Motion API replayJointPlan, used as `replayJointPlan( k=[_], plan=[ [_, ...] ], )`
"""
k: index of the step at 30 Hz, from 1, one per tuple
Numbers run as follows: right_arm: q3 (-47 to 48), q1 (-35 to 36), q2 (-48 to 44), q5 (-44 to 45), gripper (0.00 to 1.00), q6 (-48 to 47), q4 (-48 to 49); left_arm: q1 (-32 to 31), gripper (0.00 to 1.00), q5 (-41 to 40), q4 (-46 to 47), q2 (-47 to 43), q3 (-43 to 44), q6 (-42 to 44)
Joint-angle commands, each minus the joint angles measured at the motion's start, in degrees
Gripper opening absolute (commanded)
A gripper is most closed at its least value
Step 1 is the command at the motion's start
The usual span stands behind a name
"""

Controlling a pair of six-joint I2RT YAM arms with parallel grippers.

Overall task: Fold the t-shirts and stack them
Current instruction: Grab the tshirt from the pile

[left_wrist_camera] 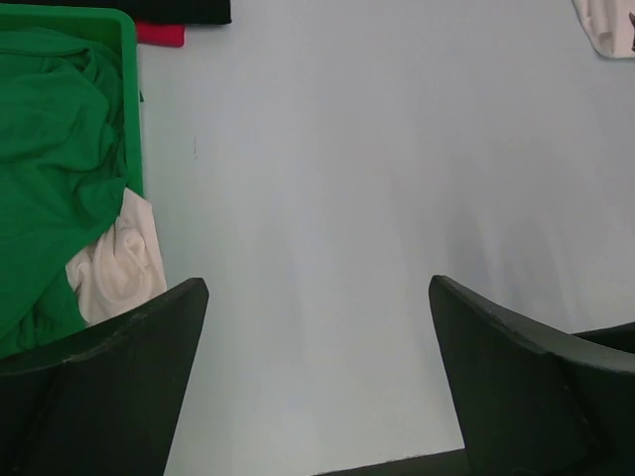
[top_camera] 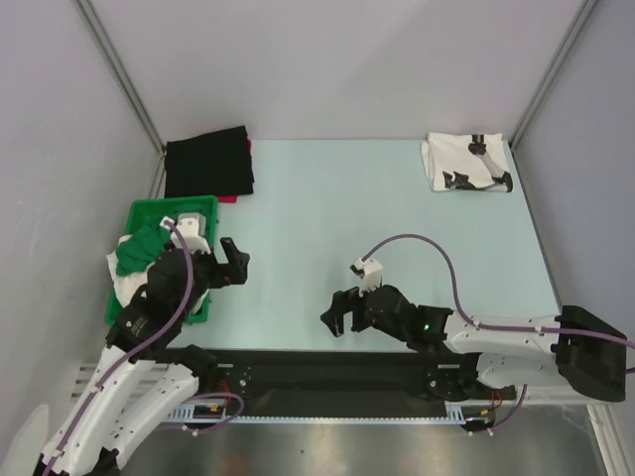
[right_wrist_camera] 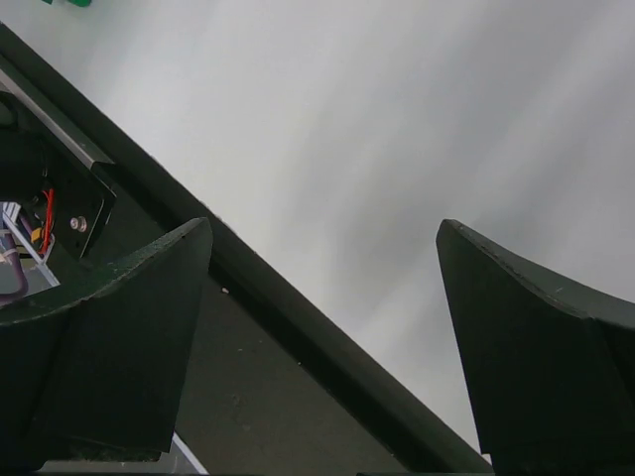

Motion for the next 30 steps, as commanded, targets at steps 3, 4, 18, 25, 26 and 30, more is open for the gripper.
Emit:
replayJointPlan(
  k=[3, 4, 18, 25, 26, 30],
  plan=[
    [-0.9, -0.1, -1.7, 0.7, 1.0, 0.1, 2.9, 0.5, 1.0, -5.1, 0.2, 0.7, 1.0, -1.1],
    [-0.9, 0.0, -1.8, 0.7, 1.0, 0.0, 2.9, 0.5, 1.0, -4.2, 0.3, 1.1, 1.0, -0.7],
    [-4.5, -3.8, -4.6, -2.4, 1.0, 2.4, 5.5, 27.9, 0.99, -4.0, 2.3, 21.9, 1.5, -0.9],
    [-5.3, -4.7, -5.1, -3.3, 1.0, 2.7, 6.1, 42.5, 0.93, 4.0, 5.3, 32.8, 1.1, -1.7],
    [-5.3, -4.9, -5.1, -3.5, 0.99, 2.8, 6.2, 43.7, 0.86, 3.7, 5.3, 33.7, 1.3, -1.9],
    [-5.6, -5.2, -5.3, -3.9, 0.99, 2.8, 6.4, 46.2, 0.85, 4.0, 4.9, 38.4, 2.4, -2.6]
  ],
)
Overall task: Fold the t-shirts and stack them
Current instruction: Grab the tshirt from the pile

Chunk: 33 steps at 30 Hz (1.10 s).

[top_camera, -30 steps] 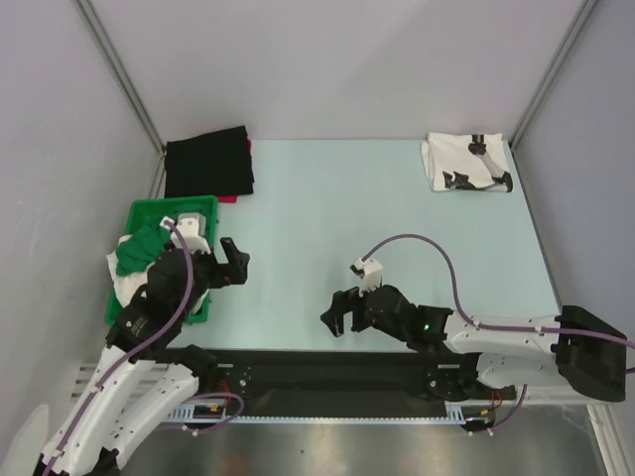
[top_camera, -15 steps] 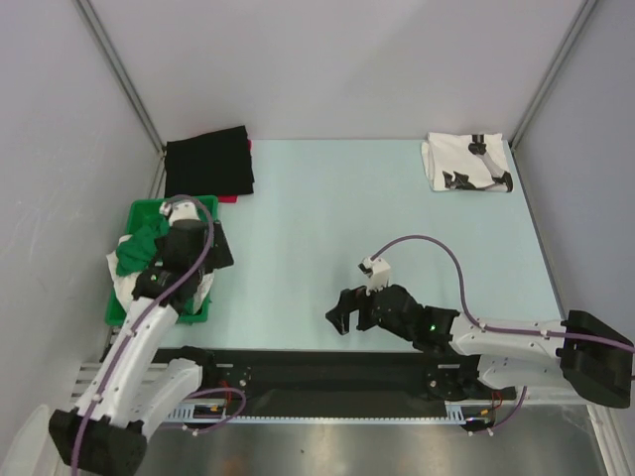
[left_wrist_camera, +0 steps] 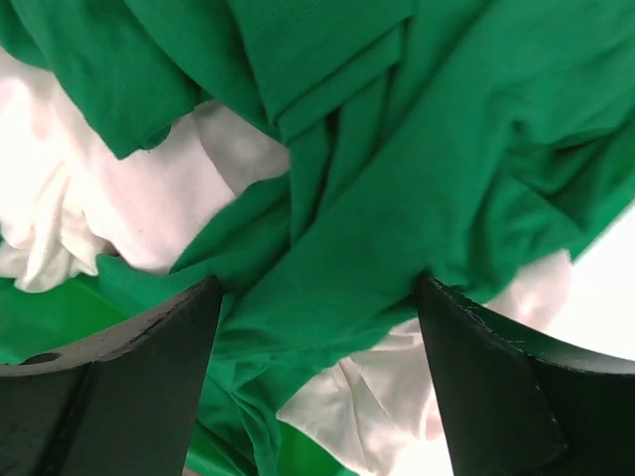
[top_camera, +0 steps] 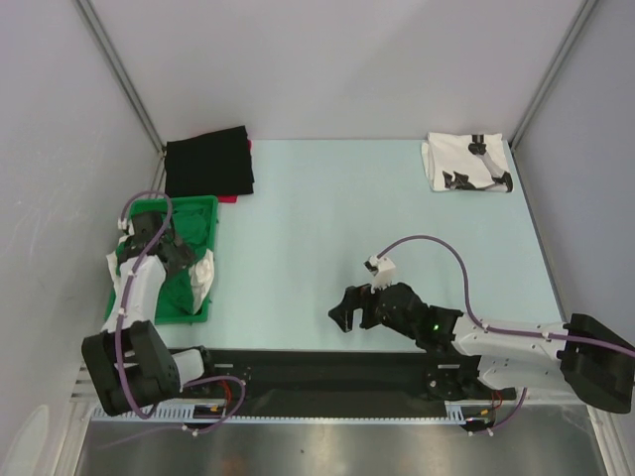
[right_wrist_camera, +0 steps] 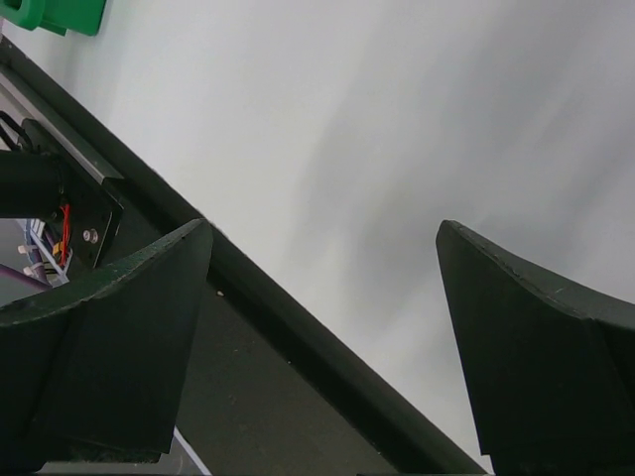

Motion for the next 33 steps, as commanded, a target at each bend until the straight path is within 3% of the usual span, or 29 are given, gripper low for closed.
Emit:
replayJointPlan(
  k=[1, 4, 5, 6, 7, 9, 10, 20, 24, 27, 29, 33],
  plan=[
    [-0.5, -0.4, -1.4, -0.2, 1.0, 0.3, 3.3, 2.1, 0.85, 2.5, 1.4, 2.3, 2.3, -1.5],
    [-0.8, -0.8, -1.8, -0.6, 1.0, 0.4, 3.6, 2.9, 0.65, 3.7, 1.6, 4.4, 2.8, -1.7],
    [-0.9, -0.8, -1.7, -0.7, 1.0, 0.4, 3.6, 2.9, 0.47, 4.1, 1.8, 4.3, 2.9, -1.6],
    [-0.9, -1.0, -1.8, -0.9, 1.0, 0.4, 3.7, 2.9, 0.38, 4.1, 1.8, 4.1, 3.4, -1.4],
    [-1.0, -1.1, -1.8, -1.0, 0.99, 0.4, 3.8, 2.9, 0.21, 3.7, 1.8, 3.3, 3.7, -1.4],
    [-1.1, -1.3, -1.8, -1.1, 1.0, 0.6, 3.9, 2.9, 0.05, 3.4, 1.5, 1.7, 4.3, -1.7],
    [-1.1, -1.4, -1.8, -1.3, 1.0, 0.6, 4.0, 2.9, 0.03, 3.1, 0.7, 0.8, 4.8, -1.9],
    [-1.2, -2.0, -1.2, -1.9, 1.0, 1.4, 4.2, 1.7, 0.08, 2.2, -6.9, -12.0, 17.7, -3.3],
    [-1.4, -2.5, -1.2, -2.2, 1.0, 1.4, 4.5, -2.5, 0.03, 4.2, -6.4, -14.7, 22.6, -7.3],
    [-1.8, -3.0, -2.2, -2.1, 1.0, 1.7, 4.6, -12.3, 0.0, 3.0, -5.2, -13.7, 28.6, -9.4],
    [-2.7, -3.0, -4.0, -0.5, 0.99, 2.0, 4.0, -22.6, 0.0, 2.2, -5.1, -10.4, 33.4, -9.6],
    [-6.0, -2.6, -14.8, 5.9, 1.0, 2.9, 1.8, -40.3, 0.0, 1.6, -6.0, -2.6, 50.5, -5.5]
  ],
)
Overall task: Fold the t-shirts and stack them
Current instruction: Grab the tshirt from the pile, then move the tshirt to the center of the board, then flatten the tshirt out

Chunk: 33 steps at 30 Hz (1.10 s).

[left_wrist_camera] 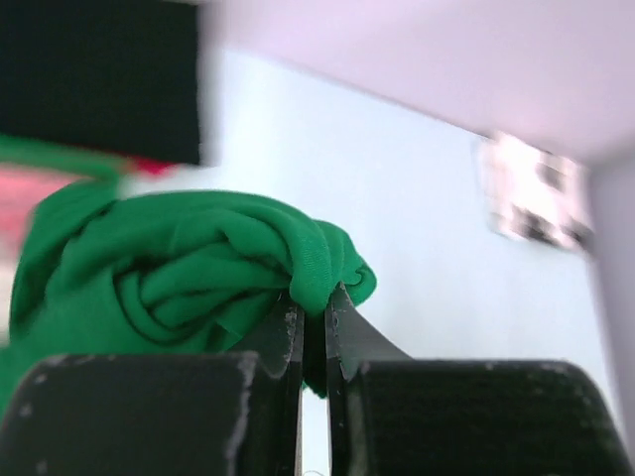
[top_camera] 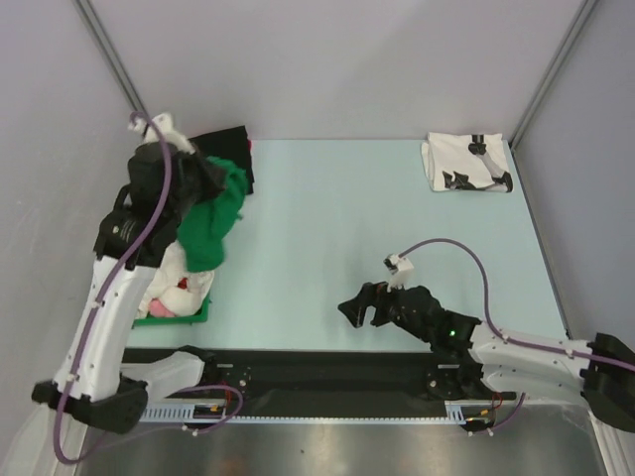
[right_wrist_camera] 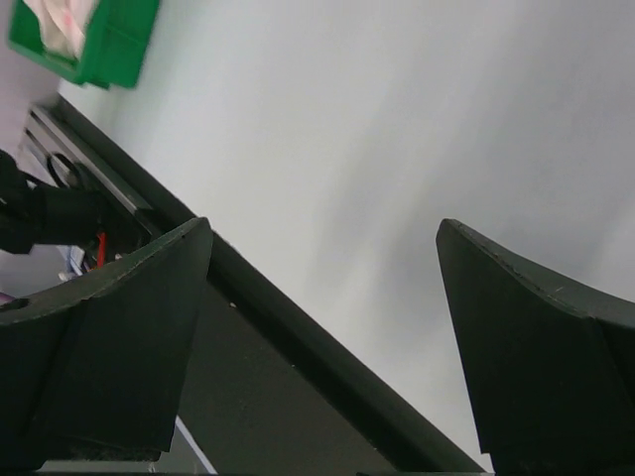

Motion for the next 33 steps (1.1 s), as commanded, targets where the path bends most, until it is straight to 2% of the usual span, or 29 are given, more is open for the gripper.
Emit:
replayJointPlan(
  k=[1, 4, 8, 10, 11, 12, 13, 16, 17, 22, 26, 28, 33],
  plan=[
    [-2.7, 0.2, -9.9, 8.1, 1.0, 1.7, -0.5, -15.1, 0.0, 0.9, 2.8, 5.5, 14.3, 2.7],
    [-6.7, 0.2, -19.8, 12.2, 1.0, 2.9, -2.6, -20.4, 0.0, 4.7, 2.6, 8.4, 20.4, 3.8],
    [-9.1, 0.2, -29.0, 16.8, 1.0, 5.4, -7.7, -21.5, 0.01, 8.0, 3.6, 6.3, 18.1, 5.1],
    [-9.0, 0.3, -32.9, 18.8, 1.0, 6.0, -11.2, -21.6, 0.12, 9.5, 4.1, 2.9, 14.5, 6.2],
    [-9.0, 0.4, -34.2, 19.3, 1.0, 6.3, -12.3, -21.6, 0.22, 9.7, 4.4, 1.5, 9.2, 7.5],
    [-9.0, 0.6, -35.2, 20.4, 1.0, 6.5, -14.3, -21.6, 0.63, 8.8, 4.3, 0.2, 6.0, 8.0],
    [-8.8, 1.1, -36.3, 20.7, 1.0, 6.6, -14.5, -21.5, 0.74, 7.2, 3.9, -2.4, 2.9, 8.3],
    [-8.4, 2.8, -40.5, 22.4, 1.0, 6.7, -19.8, -21.1, 1.0, -1.1, -0.3, -6.0, -9.1, 6.0],
    [-8.6, 3.2, -42.1, 22.9, 1.0, 6.7, -20.1, -20.7, 1.0, -1.6, -1.6, -8.5, -14.4, 4.0],
    [-8.6, 4.2, -41.5, 23.1, 1.0, 6.1, -19.3, -19.5, 1.0, -0.8, -2.0, -15.6, -26.8, -1.3],
    [-7.9, 4.3, -36.7, 22.9, 1.0, 6.2, -16.8, -19.5, 0.98, 4.8, 0.3, -19.3, -37.1, -7.6],
    [-7.4, 4.3, -33.2, 22.5, 1.0, 6.2, -15.9, -19.4, 0.95, 6.7, 1.5, -20.4, -41.1, -9.5],
    [-5.9, 4.1, -28.0, 22.0, 1.0, 6.4, -15.3, -19.5, 0.9, 5.5, 3.1, -22.5, -50.9, -17.5]
  ],
)
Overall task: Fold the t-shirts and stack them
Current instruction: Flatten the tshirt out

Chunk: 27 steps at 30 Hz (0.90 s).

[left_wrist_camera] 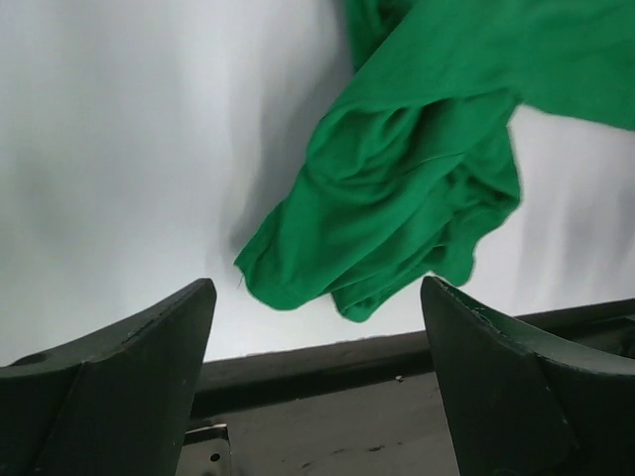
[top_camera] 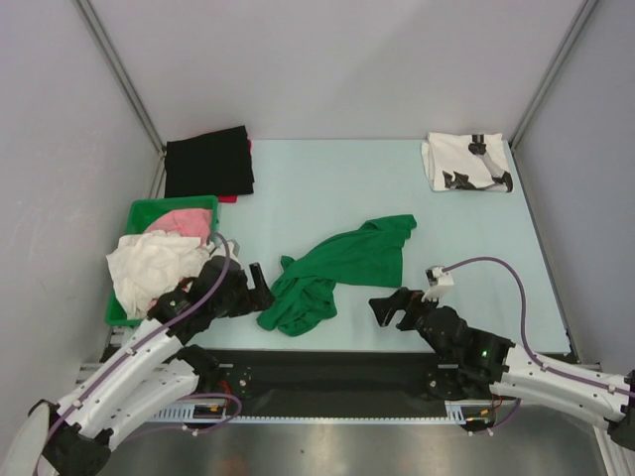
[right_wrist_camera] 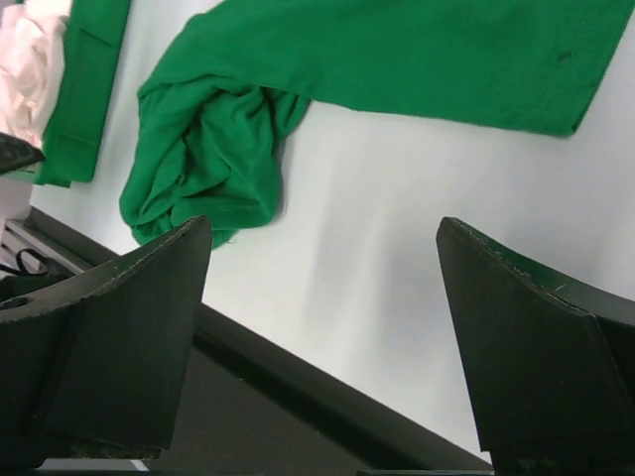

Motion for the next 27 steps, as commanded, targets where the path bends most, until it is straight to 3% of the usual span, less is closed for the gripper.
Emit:
replayJointPlan(
  k=[1, 7, 14, 19, 22, 23, 25, 26, 27],
  plan=[
    [2.8, 0.3, 1.8, 1.6, 1.0, 0.6, 2.9, 0.3, 0.89, 0.1, 3.2, -1.5, -3.7, -8.2],
    [1.8, -1.4, 0.4, 0.6, 1.0, 1.3, 4.5, 0.3, 0.88, -1.3, 5.5, -3.7, -10.7, -17.2],
    [0.6, -4.7, -1.0, -2.7, 1.0, 2.3, 4.5, 0.3, 0.85, -0.9, 9.9, -9.0, -17.3, -20.0],
    [0.4, -6.0, -1.0, -3.8, 1.0, 2.4, 5.1, 0.3, 0.81, 1.2, 13.3, -8.0, -20.5, -20.9],
    [0.2, -6.7, -0.4, -3.6, 1.0, 2.9, 5.2, 0.3, 0.65, 2.3, 16.6, -8.1, -23.1, -21.6],
    [0.0, -7.0, -0.1, -2.9, 1.0, 4.1, 4.9, 0.3, 0.53, 2.1, 17.3, -8.1, -23.7, -21.4],
    [0.5, -9.7, 2.3, -3.1, 1.0, 5.9, 4.1, 0.3, 0.39, 0.5, 18.1, -8.5, -23.7, -20.7],
    [1.0, -11.1, 3.3, -4.6, 1.0, 7.4, 2.9, 0.3, 0.2, -0.3, 18.0, -8.8, -22.9, -20.3],
    [2.4, -14.9, 4.7, -5.6, 1.0, 8.4, 0.8, 0.3, 0.1, -1.8, 17.8, -9.2, -22.4, -20.1]
  ],
)
